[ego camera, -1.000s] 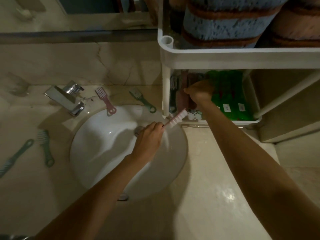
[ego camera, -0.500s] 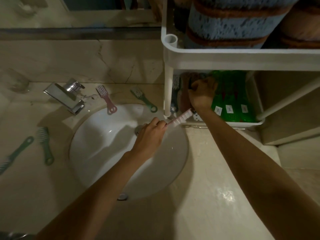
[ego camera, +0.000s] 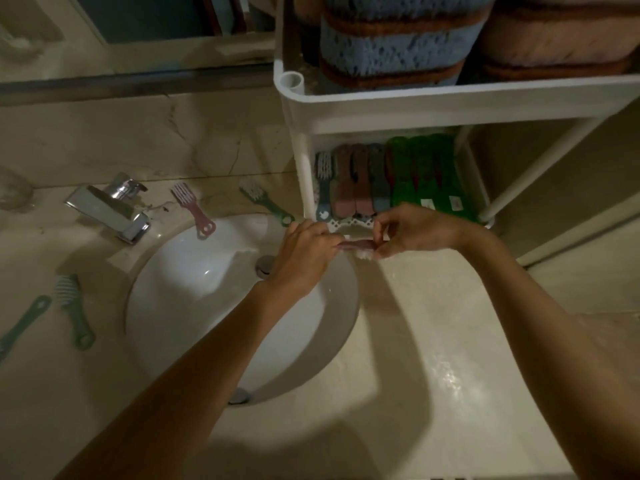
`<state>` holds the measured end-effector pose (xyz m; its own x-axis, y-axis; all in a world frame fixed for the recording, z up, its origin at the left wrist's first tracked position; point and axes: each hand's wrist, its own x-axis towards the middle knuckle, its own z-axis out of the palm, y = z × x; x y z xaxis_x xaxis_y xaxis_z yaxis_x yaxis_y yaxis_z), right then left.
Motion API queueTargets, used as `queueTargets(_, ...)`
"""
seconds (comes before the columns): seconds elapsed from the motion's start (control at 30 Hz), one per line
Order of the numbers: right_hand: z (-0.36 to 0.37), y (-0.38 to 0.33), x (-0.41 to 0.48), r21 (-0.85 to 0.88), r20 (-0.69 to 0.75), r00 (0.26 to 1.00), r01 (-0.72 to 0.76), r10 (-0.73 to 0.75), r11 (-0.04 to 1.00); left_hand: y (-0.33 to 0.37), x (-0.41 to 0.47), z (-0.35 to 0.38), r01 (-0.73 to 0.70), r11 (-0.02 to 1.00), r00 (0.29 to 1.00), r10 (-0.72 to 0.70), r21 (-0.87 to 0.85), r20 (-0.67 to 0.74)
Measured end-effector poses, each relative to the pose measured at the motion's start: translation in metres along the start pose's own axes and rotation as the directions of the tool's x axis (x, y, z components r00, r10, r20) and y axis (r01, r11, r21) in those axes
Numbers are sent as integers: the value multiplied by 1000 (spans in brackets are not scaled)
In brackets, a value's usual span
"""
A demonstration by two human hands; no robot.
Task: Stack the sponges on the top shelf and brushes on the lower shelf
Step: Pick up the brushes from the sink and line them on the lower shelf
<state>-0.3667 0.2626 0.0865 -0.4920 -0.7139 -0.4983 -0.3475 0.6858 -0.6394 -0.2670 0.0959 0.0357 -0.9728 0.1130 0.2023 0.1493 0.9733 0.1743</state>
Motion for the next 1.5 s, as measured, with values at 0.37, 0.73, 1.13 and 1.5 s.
queueTargets(0.37,14,20,1,265,-386,882,-174,269,949,3,-18,-9,157,928,976,-197,-339,-89)
queueTargets(0.73,24,-57,92,158,-595,769,-175,235,972,-39,-39,-14,224,946,969,-242,-234,-50)
queueTargets(1.13,30,-59,109,-284,-599,791,-353,123,892,-54,-51,-3,270,944,963,-268,-191,38)
queueTargets(1.5,14,3,68,-101,-725,677,-289,129,952,5,0,11,-11,998,997,6,-61,-83)
